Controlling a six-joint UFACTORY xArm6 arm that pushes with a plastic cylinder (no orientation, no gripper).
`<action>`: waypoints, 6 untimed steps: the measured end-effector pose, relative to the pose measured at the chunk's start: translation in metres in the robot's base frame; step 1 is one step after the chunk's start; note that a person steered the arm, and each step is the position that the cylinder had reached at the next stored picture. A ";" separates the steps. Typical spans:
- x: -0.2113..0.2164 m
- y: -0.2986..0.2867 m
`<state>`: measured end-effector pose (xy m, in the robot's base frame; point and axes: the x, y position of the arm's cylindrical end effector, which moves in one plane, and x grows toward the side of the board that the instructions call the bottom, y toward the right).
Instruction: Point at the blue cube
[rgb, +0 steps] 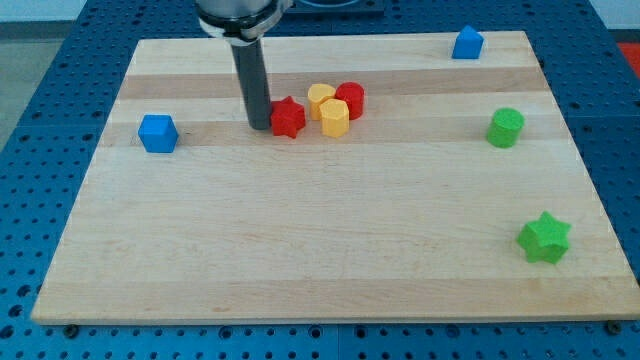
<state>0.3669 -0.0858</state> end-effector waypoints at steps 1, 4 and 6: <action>-0.001 0.010; -0.049 -0.125; -0.023 -0.185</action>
